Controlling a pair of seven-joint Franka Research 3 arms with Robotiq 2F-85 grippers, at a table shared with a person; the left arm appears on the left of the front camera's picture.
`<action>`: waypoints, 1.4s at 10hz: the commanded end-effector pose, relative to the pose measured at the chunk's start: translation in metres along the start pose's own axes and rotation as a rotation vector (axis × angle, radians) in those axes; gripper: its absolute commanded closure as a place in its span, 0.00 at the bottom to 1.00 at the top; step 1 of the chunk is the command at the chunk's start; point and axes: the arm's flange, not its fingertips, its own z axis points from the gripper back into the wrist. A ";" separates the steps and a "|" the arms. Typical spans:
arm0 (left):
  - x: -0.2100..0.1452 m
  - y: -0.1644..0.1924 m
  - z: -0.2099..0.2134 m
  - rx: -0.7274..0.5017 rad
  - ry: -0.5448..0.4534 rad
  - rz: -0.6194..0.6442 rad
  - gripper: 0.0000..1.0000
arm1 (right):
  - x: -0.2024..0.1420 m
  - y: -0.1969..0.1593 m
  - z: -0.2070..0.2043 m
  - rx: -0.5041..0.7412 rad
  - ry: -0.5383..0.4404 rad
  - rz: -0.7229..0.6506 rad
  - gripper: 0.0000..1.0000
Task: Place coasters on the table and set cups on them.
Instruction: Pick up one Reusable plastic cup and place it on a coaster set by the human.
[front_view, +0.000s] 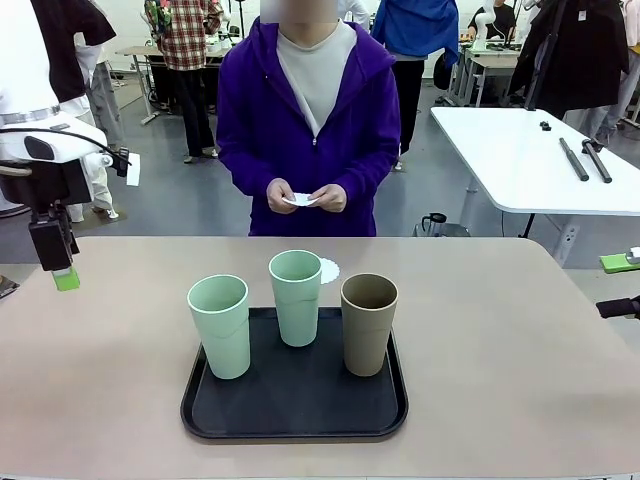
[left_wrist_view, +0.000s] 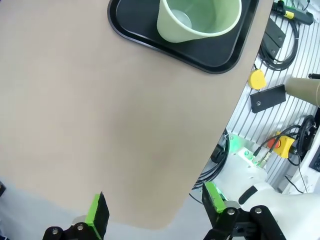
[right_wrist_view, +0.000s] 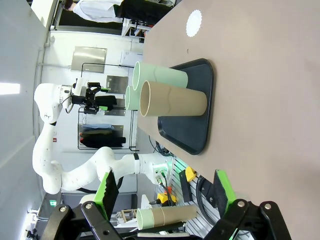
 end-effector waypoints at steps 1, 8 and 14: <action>0.003 -0.002 -0.001 0.003 0.004 -0.007 0.00 | 0.003 0.000 0.000 0.023 -0.011 0.006 0.00; -0.040 0.098 -0.055 -0.312 -0.916 -0.582 0.00 | 0.003 0.000 0.000 0.023 -0.011 0.006 0.00; -0.044 0.067 -0.139 -0.186 -1.114 -0.461 0.00 | 0.003 0.000 0.000 0.023 -0.011 0.006 0.00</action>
